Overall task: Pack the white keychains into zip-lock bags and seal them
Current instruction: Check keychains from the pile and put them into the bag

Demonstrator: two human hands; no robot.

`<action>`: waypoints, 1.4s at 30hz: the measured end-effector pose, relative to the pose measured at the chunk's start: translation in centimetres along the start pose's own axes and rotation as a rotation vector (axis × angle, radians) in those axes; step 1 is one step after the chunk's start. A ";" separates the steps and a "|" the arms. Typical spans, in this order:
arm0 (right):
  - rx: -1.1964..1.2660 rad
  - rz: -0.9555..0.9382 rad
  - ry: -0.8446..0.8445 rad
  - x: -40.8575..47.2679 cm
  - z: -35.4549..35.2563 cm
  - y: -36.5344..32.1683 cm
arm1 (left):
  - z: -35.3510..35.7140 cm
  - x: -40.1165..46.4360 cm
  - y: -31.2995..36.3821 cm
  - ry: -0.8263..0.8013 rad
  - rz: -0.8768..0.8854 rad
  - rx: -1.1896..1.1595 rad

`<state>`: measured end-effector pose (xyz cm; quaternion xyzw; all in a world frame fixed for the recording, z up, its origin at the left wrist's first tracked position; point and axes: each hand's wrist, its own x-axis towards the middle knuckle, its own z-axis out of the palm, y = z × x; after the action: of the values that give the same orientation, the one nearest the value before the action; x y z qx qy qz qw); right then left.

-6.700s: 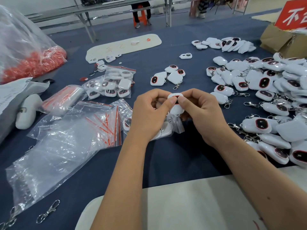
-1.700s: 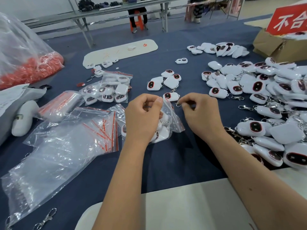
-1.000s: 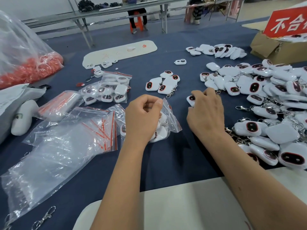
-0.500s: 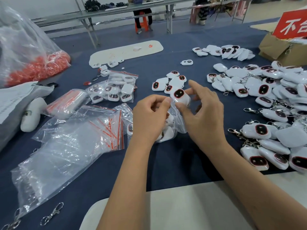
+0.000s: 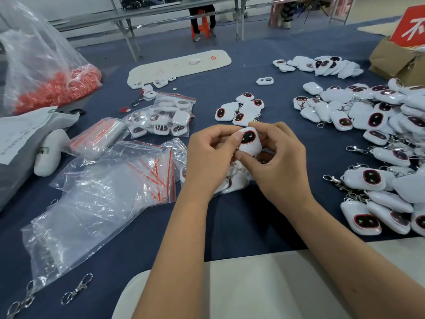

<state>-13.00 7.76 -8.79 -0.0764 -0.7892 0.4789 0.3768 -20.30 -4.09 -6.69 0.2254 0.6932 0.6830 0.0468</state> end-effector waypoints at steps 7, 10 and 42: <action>0.179 0.078 -0.105 0.1 -0.1 0.2 | 0.2 0.2 -0.6 0.053 0.019 0.132; 0.242 0.111 -0.120 0.3 -0.3 0.5 | 0.2 0.1 -0.5 0.052 0.056 0.135; 0.256 0.243 -0.095 0.8 -0.5 0.8 | 0.1 0.1 -0.3 -0.018 0.111 0.248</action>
<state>-13.48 8.92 -8.88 -0.0996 -0.7236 0.6206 0.2853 -20.44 -3.96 -6.99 0.2737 0.7584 0.5913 -0.0129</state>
